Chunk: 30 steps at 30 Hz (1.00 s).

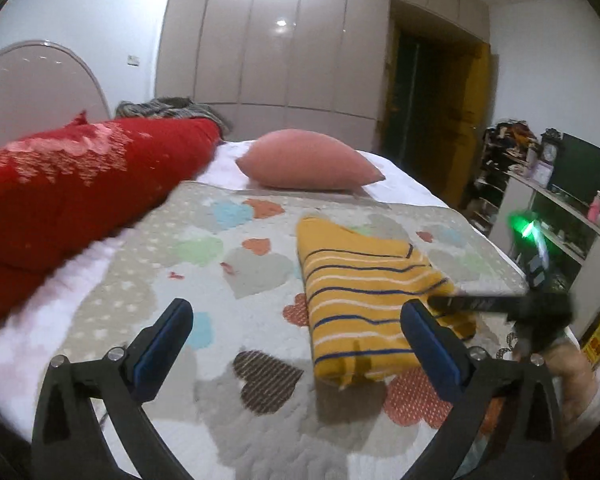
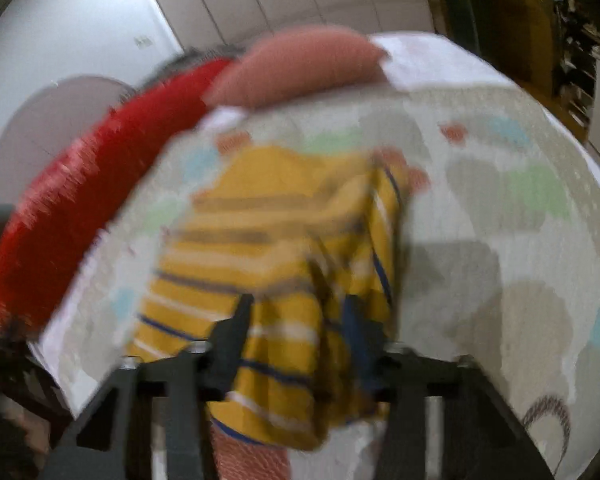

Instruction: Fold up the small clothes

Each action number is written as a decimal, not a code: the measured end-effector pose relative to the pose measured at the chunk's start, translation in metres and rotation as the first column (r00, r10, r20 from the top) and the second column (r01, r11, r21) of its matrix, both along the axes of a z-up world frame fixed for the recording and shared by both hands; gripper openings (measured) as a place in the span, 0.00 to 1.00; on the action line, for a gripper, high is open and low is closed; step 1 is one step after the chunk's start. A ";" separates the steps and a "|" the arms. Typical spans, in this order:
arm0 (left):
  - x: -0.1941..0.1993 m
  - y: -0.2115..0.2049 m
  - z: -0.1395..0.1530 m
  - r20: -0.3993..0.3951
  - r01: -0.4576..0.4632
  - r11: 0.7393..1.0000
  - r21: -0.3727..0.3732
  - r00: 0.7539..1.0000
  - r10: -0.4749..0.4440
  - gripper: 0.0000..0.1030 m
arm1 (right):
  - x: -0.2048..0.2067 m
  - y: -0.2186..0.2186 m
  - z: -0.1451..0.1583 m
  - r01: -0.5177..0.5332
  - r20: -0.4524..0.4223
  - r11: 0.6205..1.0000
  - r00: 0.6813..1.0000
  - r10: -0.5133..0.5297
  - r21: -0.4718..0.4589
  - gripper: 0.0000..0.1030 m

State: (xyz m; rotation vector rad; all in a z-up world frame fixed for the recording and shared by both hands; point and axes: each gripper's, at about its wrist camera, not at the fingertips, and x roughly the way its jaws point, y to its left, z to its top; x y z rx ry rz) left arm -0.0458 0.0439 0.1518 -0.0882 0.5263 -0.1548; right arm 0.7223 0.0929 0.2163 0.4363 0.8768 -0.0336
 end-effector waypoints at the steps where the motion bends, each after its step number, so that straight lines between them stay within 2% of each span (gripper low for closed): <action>1: -0.008 0.005 0.003 0.002 -0.005 1.000 -0.004 1.000 0.005 1.00 | -0.003 -0.003 -0.009 0.025 -0.027 1.000 0.999 -0.025 -0.007 0.41; 3: -0.023 0.008 0.009 0.010 -0.040 0.999 0.014 0.999 0.040 1.00 | -0.013 -0.012 -0.023 0.073 -0.056 0.997 0.996 -0.072 0.019 0.46; 5: -0.036 0.009 0.012 0.016 -0.076 0.997 0.034 0.997 0.075 1.00 | -0.035 -0.015 -0.017 0.102 -0.029 0.994 0.995 -0.100 0.047 0.47; 8: -0.046 0.010 0.010 0.014 -0.121 0.992 0.027 0.993 0.120 1.00 | -0.070 -0.003 0.001 0.115 0.018 0.993 0.993 -0.115 0.008 0.59; 9: -0.049 0.009 0.007 0.000 -0.115 0.993 0.015 0.993 0.115 1.00 | -0.080 0.002 0.005 0.116 0.032 0.993 0.993 -0.116 -0.006 0.63; 12: -0.055 0.006 -0.003 -0.070 -0.097 0.995 0.001 0.993 0.097 1.00 | -0.111 0.027 0.017 0.104 0.057 0.991 0.993 -0.100 -0.078 0.67; 16: -0.060 0.000 -0.018 -0.133 -0.092 0.995 0.036 0.987 0.096 1.00 | -0.136 0.046 0.024 0.130 0.086 0.983 0.989 -0.119 -0.131 0.73; 19: -0.060 -0.003 -0.028 -0.161 -0.089 0.994 0.063 0.982 0.098 1.00 | -0.139 0.051 0.026 0.141 0.079 0.978 0.988 -0.130 -0.152 0.74; 30: -0.056 -0.001 -0.048 -0.238 -0.070 0.997 0.027 0.968 0.074 1.00 | -0.132 0.073 0.017 0.112 0.057 0.961 0.993 -0.101 -0.251 0.76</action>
